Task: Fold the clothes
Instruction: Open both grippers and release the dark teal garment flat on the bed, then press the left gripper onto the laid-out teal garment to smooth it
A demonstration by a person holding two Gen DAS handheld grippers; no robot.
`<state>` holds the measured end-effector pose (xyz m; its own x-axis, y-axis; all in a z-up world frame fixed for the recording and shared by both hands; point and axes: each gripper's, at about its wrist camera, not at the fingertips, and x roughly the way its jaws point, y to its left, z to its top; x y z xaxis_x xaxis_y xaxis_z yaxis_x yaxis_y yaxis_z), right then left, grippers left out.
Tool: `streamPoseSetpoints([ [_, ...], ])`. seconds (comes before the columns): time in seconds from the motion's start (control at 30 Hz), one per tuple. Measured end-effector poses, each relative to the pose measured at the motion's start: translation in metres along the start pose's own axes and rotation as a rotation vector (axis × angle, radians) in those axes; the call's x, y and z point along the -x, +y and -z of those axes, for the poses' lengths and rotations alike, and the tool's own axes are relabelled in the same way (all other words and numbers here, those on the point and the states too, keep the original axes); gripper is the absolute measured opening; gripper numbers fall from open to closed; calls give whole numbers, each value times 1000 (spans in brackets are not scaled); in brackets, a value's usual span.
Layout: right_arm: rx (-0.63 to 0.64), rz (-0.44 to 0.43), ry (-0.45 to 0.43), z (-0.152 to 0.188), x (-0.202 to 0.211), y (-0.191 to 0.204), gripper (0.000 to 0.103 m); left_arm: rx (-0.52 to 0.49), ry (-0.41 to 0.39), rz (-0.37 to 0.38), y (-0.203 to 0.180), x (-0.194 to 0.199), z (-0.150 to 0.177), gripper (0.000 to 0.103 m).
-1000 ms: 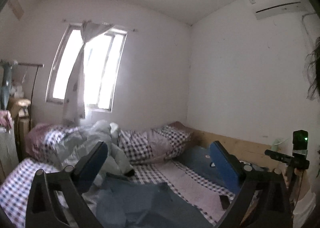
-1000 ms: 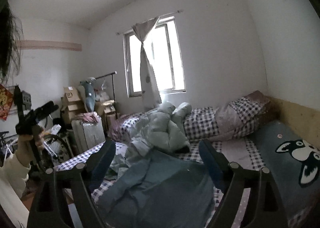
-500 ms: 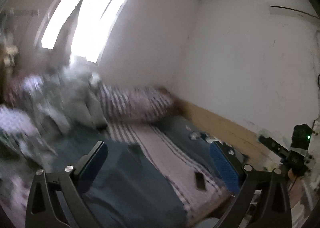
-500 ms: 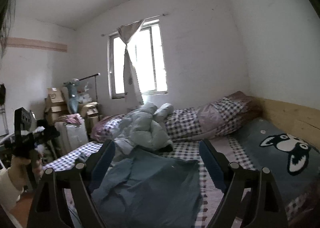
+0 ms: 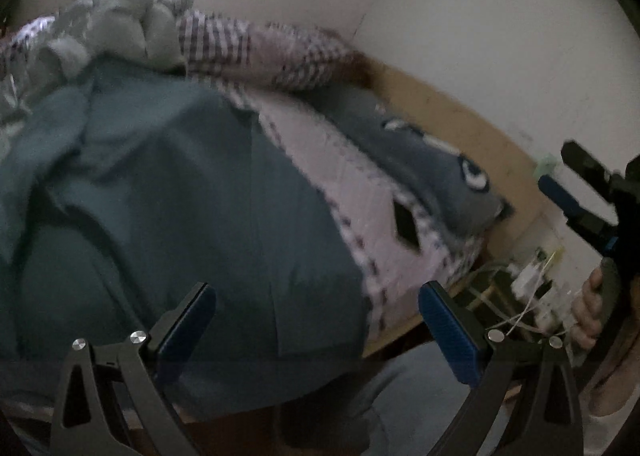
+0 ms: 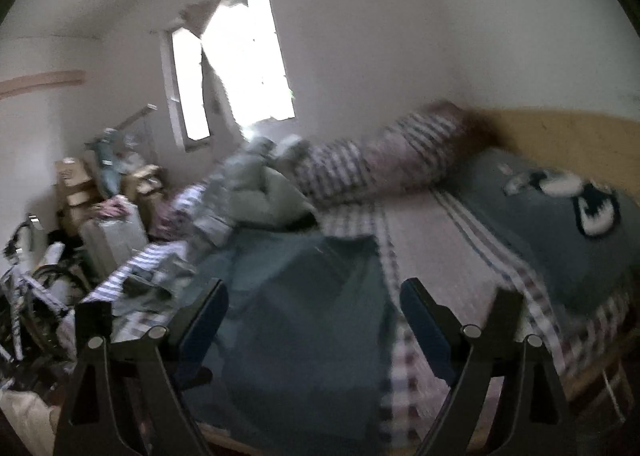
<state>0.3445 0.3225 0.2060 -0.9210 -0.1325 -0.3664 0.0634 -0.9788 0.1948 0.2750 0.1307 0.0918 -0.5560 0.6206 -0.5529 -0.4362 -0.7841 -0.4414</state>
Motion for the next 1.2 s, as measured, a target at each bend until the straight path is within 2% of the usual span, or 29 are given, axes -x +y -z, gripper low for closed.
streamPoseSetpoints([
  [0.1, -64, 49, 69, 18, -18, -19, 90, 7, 47, -7, -2, -30, 20, 101],
  [0.17, -121, 47, 103, 26, -24, -33, 90, 19, 77, -18, -2, -49, 32, 100],
  [0.27, -176, 28, 124, 33, -26, -51, 90, 43, 87, -28, -1, -63, 42, 91],
  [0.33, -176, 30, 125, 32, -27, -54, 90, 54, 79, -27, 0, -72, 50, 81],
  [0.5, -174, 24, 123, 34, -19, -62, 90, 103, 97, -27, 8, -90, 65, 66],
  [0.67, -165, 28, 122, 35, -14, -63, 90, 122, 103, -53, 13, -99, 69, 62],
  [0.73, -166, 29, 126, 37, -15, -64, 90, 129, 102, -66, 15, -101, 70, 52],
  [0.77, -167, 29, 128, 38, -15, -64, 90, 130, 105, -78, 17, -101, 70, 50],
  [1.03, -140, 19, 134, 41, -14, -58, 90, 143, 93, -74, 24, -100, 72, 50],
  [1.13, -133, 15, 137, 41, -14, -56, 90, 149, 87, -54, 24, -103, 72, 56],
  [1.2, -129, 13, 140, 41, -15, -55, 90, 151, 84, -40, 24, -105, 73, 56],
])
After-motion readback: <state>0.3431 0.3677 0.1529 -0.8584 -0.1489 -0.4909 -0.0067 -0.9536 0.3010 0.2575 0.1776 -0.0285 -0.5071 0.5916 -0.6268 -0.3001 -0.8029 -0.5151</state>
